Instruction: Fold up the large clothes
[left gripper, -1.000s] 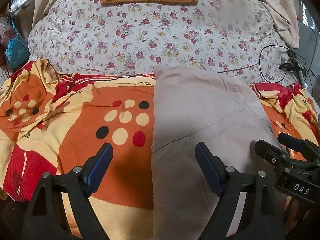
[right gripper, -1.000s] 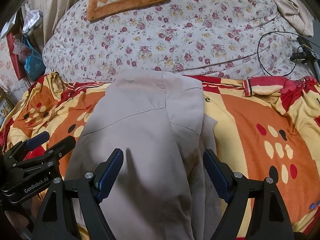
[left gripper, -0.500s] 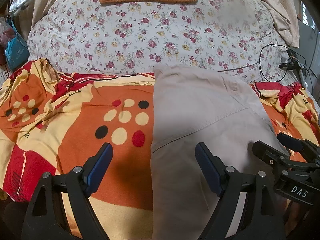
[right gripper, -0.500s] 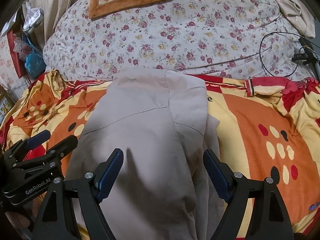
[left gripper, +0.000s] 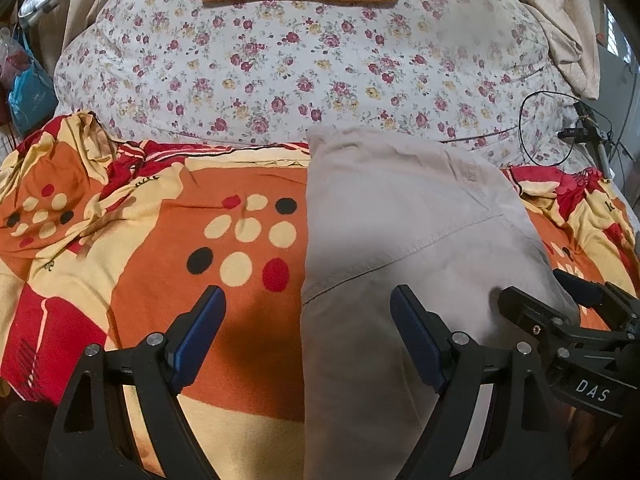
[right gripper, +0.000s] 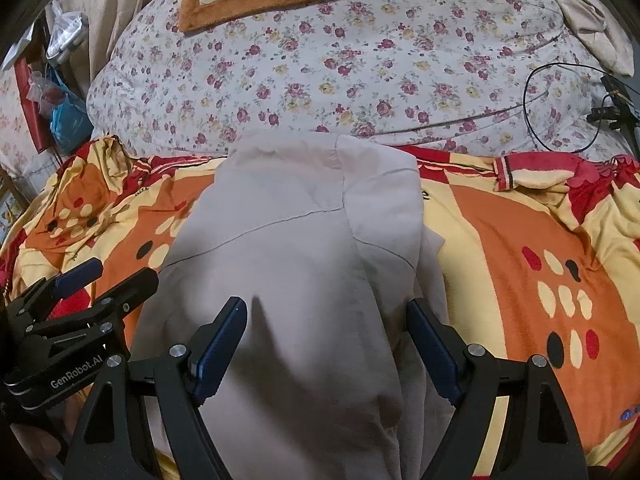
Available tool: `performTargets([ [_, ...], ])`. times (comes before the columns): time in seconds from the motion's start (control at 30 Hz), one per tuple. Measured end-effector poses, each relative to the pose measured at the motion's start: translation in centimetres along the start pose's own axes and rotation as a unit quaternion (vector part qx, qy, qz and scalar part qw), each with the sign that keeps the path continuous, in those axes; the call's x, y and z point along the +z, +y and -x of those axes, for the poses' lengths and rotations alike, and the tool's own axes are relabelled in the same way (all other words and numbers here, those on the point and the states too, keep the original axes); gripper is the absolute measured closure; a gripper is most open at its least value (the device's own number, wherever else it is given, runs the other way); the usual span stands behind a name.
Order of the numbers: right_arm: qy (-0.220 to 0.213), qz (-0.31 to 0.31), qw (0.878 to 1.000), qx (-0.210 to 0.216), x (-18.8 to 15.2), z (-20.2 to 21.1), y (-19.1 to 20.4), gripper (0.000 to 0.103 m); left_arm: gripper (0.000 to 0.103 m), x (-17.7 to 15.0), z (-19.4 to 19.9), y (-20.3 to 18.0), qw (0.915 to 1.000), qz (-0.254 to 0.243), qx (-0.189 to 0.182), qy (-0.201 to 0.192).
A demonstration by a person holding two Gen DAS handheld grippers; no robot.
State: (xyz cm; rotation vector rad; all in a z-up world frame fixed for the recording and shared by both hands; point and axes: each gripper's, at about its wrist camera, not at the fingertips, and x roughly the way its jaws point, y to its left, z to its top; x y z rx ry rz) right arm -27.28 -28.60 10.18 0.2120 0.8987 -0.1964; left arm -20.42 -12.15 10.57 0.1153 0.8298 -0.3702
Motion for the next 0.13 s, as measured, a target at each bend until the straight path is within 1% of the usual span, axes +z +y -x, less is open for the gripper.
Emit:
performTargets([
  [0.07, 0.001, 0.000, 1.000, 0.000, -0.04, -0.03, 0.00, 0.020, 0.018, -0.01, 0.03, 0.25, 1.0000, 0.002, 0.001, -0.004],
  [0.13, 0.001, 0.001, 1.000, 0.004, 0.08, 0.06, -0.18, 0.020, 0.018, 0.25, -0.20, 0.84, 1.0000, 0.003, -0.001, 0.000],
])
